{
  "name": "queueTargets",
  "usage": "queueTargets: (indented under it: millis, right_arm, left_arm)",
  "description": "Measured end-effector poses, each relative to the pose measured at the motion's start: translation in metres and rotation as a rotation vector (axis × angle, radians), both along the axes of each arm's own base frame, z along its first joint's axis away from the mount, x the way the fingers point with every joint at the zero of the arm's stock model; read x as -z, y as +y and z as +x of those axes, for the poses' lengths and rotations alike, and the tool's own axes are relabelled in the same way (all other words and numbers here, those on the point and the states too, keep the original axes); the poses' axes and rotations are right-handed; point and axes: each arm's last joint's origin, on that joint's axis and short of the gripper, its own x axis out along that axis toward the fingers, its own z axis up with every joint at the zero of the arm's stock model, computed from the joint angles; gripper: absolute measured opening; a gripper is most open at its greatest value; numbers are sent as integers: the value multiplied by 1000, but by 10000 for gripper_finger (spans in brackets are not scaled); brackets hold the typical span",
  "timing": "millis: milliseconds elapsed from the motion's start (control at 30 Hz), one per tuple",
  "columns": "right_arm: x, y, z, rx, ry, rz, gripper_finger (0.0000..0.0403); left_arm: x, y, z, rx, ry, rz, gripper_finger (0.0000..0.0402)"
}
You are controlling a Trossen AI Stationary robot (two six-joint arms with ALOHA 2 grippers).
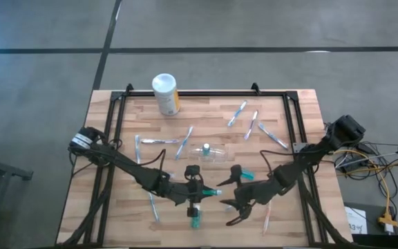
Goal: Pick & Place toothbrushing station
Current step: Put the mouthwash into the transparent organizer
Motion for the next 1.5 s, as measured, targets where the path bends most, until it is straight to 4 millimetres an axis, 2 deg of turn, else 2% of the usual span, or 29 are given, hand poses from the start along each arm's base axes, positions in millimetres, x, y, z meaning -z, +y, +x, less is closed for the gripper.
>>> queueTargets:
  millis: [133, 433, 833, 1133, 1267, 1400, 1500]
  right_arm:
    - [1, 0, 7, 9, 5, -11, 223]
    - [-4, 1, 10, -3, 11, -46, 83]
    - [-5, -3, 13, 22, 63, -64, 83]
    - [-7, -5, 10, 14, 75, -70, 83]
    - [-16, -9, 7, 9, 60, -50, 83]
    - [-24, -18, 4, 29, 72, -49, 83]
    - [-40, -31, 4, 98, 130, -17, 83]
  left_arm:
    - [0, 0, 0, 0, 2, 1, 63]
    - [1, 0, 0, -2, 8, 2, 62]
    - [2, 1, -1, -5, 14, 3, 67]
    - [-4, 0, -3, 4, -3, 0, 150]
    - [-8, -1, -8, 22, 19, 36, 190]
    - [-19, 3, -20, -1, 74, 6, 217]
    - [-22, 3, -35, -35, 143, -35, 220]
